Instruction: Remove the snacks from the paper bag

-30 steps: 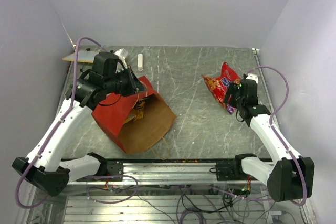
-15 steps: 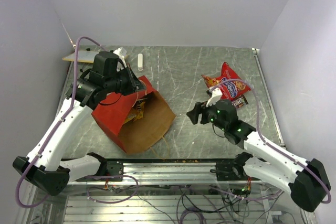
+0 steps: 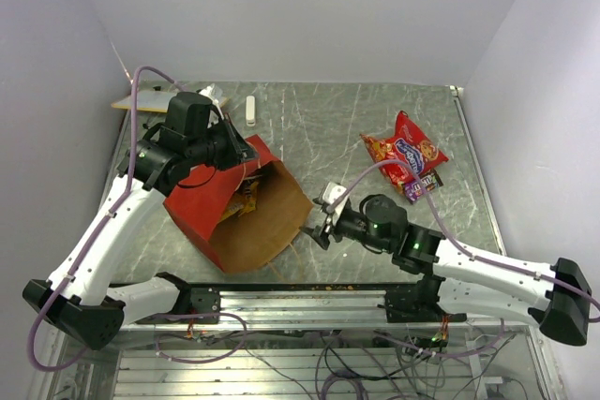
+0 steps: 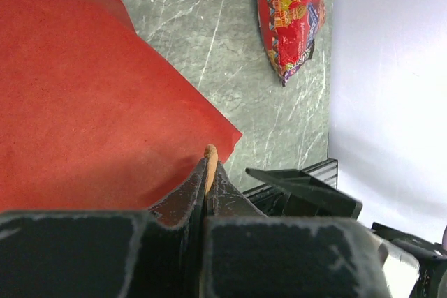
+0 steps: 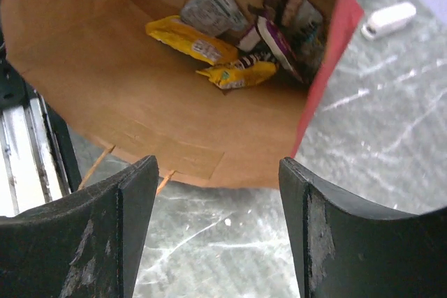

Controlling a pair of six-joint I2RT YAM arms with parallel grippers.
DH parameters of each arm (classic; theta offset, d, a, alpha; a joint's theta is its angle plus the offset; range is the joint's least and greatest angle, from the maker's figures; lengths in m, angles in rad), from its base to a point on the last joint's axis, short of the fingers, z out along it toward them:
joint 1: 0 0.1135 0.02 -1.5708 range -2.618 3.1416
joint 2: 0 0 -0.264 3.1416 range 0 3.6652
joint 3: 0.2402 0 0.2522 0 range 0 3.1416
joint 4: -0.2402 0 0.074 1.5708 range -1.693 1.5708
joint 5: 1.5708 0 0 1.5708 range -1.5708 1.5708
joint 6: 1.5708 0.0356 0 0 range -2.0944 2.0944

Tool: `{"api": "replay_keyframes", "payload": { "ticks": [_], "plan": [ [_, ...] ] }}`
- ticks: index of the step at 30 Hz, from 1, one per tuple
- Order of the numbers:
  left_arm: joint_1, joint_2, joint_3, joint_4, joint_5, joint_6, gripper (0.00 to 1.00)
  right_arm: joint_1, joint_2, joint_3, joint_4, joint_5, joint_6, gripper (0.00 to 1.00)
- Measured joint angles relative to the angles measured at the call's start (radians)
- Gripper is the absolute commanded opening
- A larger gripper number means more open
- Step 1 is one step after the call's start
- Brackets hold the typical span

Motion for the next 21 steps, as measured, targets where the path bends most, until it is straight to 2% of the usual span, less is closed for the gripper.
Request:
{"api": "replay_keyframes", "payload": {
  "ticks": [4,11,15,21],
  "plan": [
    [0.0,0.001,0.012,-0.011,-0.005,0.002,0.07,0.046,0.066,0.015,0.033,-0.039,-0.19,0.71],
    [0.0,0.012,0.051,-0.04,-0.015,0.039,0.07,0.056,0.412,0.171,0.126,-0.114,-0.484,0.73],
    [0.0,0.013,0.051,-0.041,-0.014,0.053,0.07,0.056,0.613,0.254,0.246,-0.12,-0.584,0.75],
    [0.0,0.018,0.051,-0.037,-0.011,0.06,0.07,0.053,0.817,0.339,0.383,-0.061,-0.684,0.78]
  ]
}}
